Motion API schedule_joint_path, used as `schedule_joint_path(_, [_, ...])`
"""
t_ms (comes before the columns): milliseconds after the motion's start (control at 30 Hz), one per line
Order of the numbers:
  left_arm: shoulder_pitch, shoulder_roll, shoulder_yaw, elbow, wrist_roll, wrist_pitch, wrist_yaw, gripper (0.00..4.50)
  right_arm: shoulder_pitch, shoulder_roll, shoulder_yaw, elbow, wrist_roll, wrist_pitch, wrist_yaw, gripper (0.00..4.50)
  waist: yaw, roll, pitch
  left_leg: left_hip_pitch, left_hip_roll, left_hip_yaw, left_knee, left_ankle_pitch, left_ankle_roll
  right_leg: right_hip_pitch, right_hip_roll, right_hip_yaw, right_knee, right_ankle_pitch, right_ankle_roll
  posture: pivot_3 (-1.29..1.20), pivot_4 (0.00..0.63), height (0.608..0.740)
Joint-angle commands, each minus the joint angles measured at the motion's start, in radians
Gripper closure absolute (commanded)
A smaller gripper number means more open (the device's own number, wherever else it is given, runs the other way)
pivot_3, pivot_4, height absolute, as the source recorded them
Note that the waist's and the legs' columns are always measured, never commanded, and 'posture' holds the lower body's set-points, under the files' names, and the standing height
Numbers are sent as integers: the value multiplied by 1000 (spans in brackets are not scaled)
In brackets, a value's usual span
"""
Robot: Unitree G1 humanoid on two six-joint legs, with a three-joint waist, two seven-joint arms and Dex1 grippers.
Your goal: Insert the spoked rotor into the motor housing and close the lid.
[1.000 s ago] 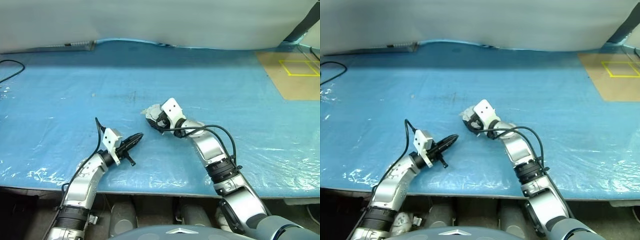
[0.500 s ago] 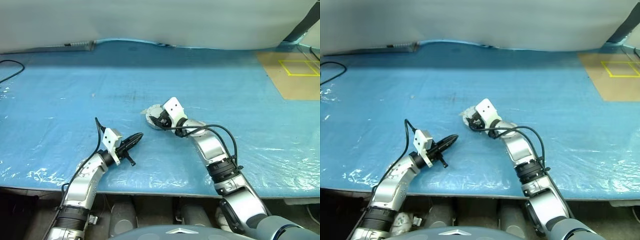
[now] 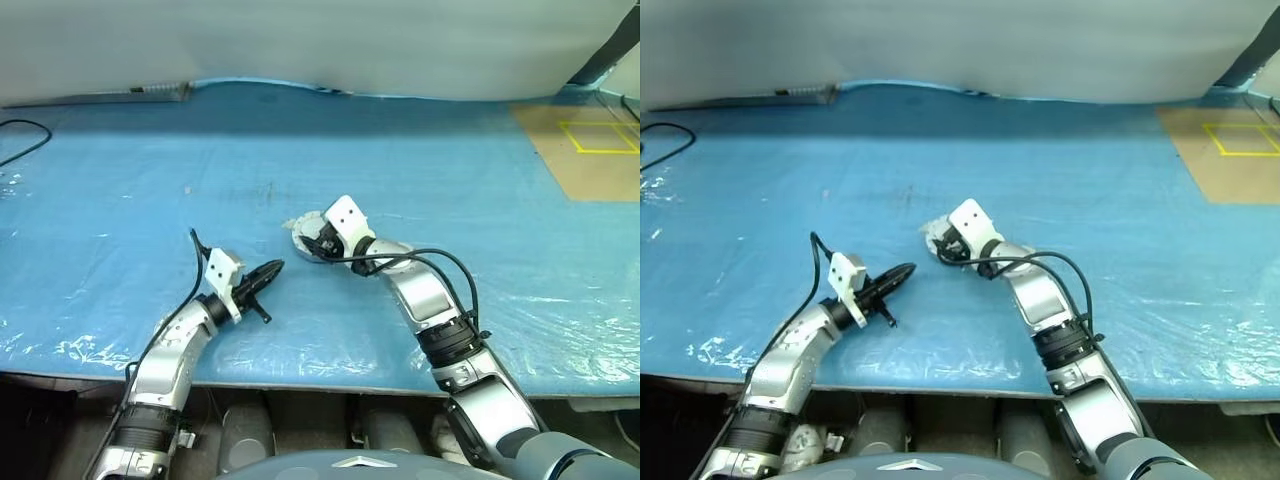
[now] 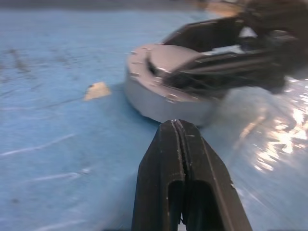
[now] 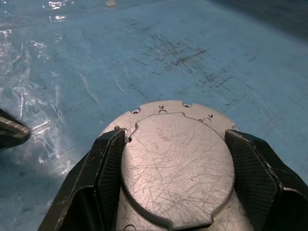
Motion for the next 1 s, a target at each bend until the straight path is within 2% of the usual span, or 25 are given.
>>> schedule_joint_path(33, [-101,14,91,-61,-171,294,73,4500,39,-2,46,25,-12,44,19,1535,0,0,0,1,0,0,0,0,0,1,0,0,0,0,0,0,150,740])
schedule_joint_path(100, [-169,4,152,-49,-287,440,100,4500,41,-3,47,30,-14,43,19,1535,-1,0,0,2,-1,0,0,0,0,1,0,0,0,0,0,0,150,740])
schedule_joint_path(167, [-226,-10,195,-13,-347,531,136,4500,42,-3,48,35,-15,40,19,1535,-1,0,0,2,-1,0,0,0,0,1,0,1,-1,0,0,0,150,740])
schedule_joint_path(333, [-316,-29,200,96,-366,603,136,4500,38,0,50,45,-17,38,17,1535,-2,0,0,2,-2,0,-1,0,0,2,0,1,-2,0,0,0,150,740])
schedule_joint_path(500, [-372,-40,141,191,-296,580,119,4500,32,0,47,45,-17,40,16,1535,-2,0,0,2,-2,-1,-1,0,0,3,0,0,-2,0,0,0,150,740])
schedule_joint_path(1000, [-403,-31,13,241,-150,585,83,4500,31,1,49,25,-8,20,29,1535,0,0,0,6,-3,-2,-5,0,0,7,-1,0,-7,-1,1,0,150,740])
